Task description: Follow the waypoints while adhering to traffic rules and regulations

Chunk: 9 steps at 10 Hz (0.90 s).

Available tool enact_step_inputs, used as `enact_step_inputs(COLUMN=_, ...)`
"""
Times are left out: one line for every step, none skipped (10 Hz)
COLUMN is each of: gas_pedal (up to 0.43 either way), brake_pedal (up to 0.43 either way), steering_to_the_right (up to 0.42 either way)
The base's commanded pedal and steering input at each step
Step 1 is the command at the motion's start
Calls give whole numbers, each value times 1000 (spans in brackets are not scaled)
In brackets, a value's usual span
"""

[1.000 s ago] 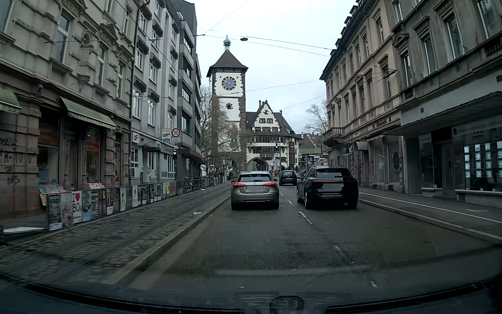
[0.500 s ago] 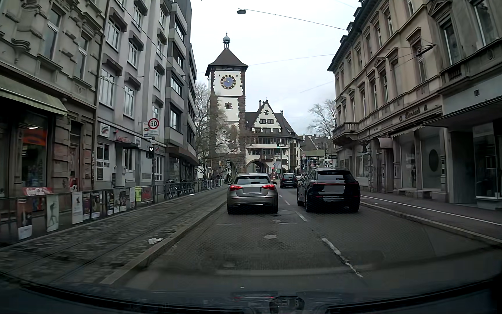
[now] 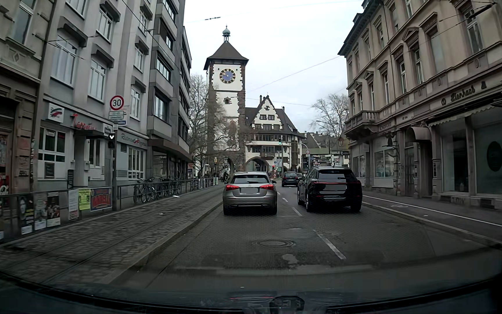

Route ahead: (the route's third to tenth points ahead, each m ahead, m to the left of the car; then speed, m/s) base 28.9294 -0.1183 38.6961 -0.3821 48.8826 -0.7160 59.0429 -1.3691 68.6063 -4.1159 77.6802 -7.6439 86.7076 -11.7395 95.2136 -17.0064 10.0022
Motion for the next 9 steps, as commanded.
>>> enact_step_inputs(gas_pedal=8, brake_pedal=0, steering_to_the_right=0)
enact_step_inputs(gas_pedal=0, brake_pedal=0, steering_to_the_right=0)
enact_step_inputs(gas_pedal=0, brake_pedal=0, steering_to_the_right=0)
enact_step_inputs(gas_pedal=0, brake_pedal=0, steering_to_the_right=0)
enact_step_inputs(gas_pedal=0, brake_pedal=0, steering_to_the_right=0)
enact_step_inputs(gas_pedal=0, brake_pedal=0, steering_to_the_right=0)
enact_step_inputs(gas_pedal=0, brake_pedal=0, steering_to_the_right=0)
enact_step_inputs(gas_pedal=0, brake_pedal=0, steering_to_the_right=0)
enact_step_inputs(gas_pedal=87, brake_pedal=0, steering_to_the_right=-1)
